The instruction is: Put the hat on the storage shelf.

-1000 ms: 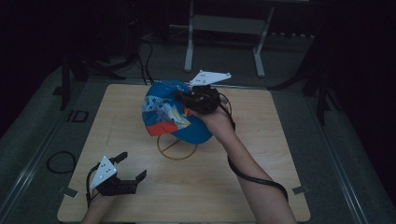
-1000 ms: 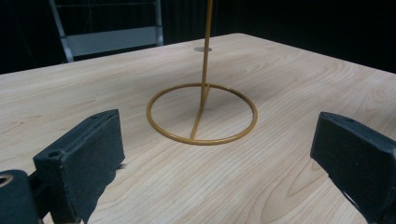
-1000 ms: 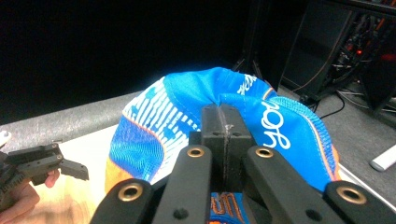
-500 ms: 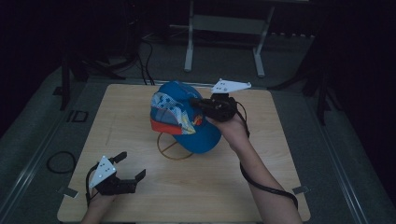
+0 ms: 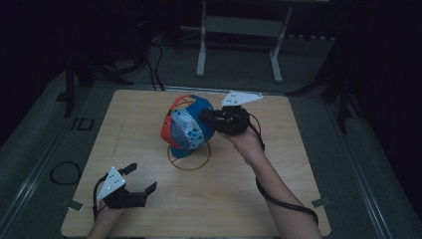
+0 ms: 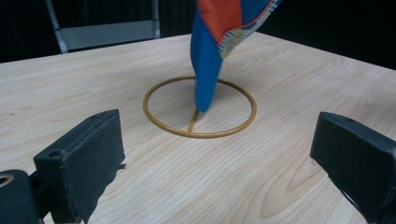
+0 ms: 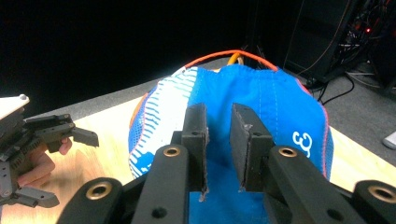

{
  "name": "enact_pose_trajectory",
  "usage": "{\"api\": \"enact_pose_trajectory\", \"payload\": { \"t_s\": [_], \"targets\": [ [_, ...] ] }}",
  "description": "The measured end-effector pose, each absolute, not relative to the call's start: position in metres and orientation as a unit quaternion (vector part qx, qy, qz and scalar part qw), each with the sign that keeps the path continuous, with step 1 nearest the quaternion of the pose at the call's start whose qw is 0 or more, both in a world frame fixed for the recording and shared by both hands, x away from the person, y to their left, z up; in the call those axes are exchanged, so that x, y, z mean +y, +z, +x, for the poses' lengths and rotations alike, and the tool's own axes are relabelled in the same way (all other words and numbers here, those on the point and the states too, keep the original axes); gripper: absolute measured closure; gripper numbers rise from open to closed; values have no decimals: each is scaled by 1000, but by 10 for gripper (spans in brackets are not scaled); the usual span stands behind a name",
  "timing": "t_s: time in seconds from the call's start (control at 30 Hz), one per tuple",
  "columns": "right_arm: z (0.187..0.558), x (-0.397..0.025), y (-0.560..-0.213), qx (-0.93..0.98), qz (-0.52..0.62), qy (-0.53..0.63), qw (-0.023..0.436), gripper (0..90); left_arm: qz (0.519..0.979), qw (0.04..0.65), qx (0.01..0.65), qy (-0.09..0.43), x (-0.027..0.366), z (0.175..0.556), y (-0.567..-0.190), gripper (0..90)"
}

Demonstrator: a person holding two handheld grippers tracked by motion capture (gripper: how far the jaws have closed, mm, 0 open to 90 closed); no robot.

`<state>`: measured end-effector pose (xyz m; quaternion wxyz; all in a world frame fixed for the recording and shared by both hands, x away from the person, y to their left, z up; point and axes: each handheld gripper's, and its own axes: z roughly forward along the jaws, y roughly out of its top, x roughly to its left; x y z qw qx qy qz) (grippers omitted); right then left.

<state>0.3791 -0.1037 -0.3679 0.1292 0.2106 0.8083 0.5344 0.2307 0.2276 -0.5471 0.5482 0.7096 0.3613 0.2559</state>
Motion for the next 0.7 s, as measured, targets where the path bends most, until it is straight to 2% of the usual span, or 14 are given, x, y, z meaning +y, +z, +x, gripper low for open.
{"api": "enact_pose_trajectory", "payload": {
  "t_s": [0.23, 0.3, 0.33, 0.4, 0.43, 0.57, 0.67, 0.7],
  "targets": [
    [376, -107, -368, 805, 209, 540, 129, 736, 708, 548, 363, 259, 228, 231, -548, 32],
    [372, -109, -367, 805, 205, 542, 128, 673, 704, 550, 366, 261, 228, 231, -549, 31],
    [372, -109, -367, 805, 205, 542, 128, 673, 704, 550, 366, 261, 228, 231, -549, 32],
    [368, -111, -368, 803, 200, 546, 130, 567, 702, 551, 367, 261, 229, 231, -549, 31],
    [368, -111, -368, 803, 200, 546, 130, 567, 702, 551, 367, 261, 229, 231, -549, 31],
    [364, -117, -370, 800, 201, 548, 142, 404, 700, 552, 367, 264, 229, 230, -550, 31],
    [363, -120, -372, 798, 203, 550, 142, 350, 700, 552, 367, 264, 230, 230, -550, 31],
    [361, -123, -375, 798, 203, 549, 143, 296, 699, 552, 370, 266, 230, 230, -550, 31]
  ]
}}
